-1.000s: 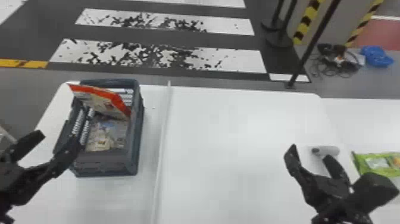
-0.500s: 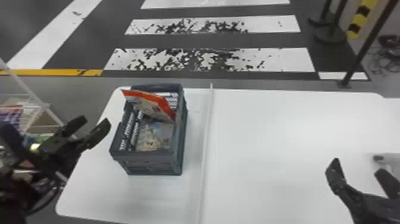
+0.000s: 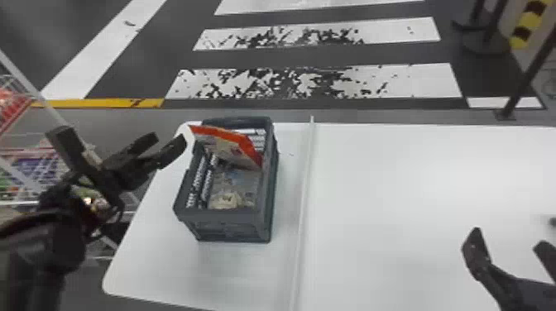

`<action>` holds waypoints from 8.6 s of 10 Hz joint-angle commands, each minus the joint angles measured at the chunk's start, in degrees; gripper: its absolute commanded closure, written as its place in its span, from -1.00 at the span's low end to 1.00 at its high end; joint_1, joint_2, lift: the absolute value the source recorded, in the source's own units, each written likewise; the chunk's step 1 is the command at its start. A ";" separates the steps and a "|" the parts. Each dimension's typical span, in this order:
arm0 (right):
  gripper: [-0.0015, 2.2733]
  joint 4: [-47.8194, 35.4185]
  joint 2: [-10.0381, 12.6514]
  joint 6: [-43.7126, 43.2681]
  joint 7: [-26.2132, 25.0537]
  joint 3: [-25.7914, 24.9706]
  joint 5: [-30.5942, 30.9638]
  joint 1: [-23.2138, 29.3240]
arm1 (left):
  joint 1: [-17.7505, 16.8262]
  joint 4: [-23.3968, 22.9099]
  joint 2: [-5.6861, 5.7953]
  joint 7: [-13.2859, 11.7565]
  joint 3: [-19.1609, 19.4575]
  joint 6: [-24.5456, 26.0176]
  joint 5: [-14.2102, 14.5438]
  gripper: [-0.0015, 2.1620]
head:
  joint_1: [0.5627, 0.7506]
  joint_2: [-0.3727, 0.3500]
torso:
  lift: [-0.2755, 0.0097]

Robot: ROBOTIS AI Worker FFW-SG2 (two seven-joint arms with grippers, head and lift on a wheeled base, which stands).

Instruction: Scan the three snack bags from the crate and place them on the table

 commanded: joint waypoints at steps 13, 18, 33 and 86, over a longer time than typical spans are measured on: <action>-0.93 -0.29 0.04 0.35 -0.18 0.85 0.05 1.35 | -16.23 21.13 5.02 -4.43 -12.38 -1.74 -4.46 -0.92 | 0.41 0.47 | 0.68; -0.93 -0.47 -0.31 0.35 -0.27 -0.56 -0.30 1.70 | -23.53 31.24 4.66 -3.20 -16.86 -8.24 -6.92 -0.92 | 0.41 0.39 | 0.68; -0.93 -5.21 -2.86 0.70 -1.15 0.76 -7.25 2.67 | -0.85 -8.48 4.22 -1.97 -7.02 31.66 -7.72 -0.82 | 0.41 0.31 | 0.68; -0.93 -6.35 -6.38 -7.03 0.61 -9.44 -19.82 6.63 | -11.05 -38.63 -10.98 26.33 -20.90 64.78 -9.56 0.86 | 0.41 -0.47 | 0.68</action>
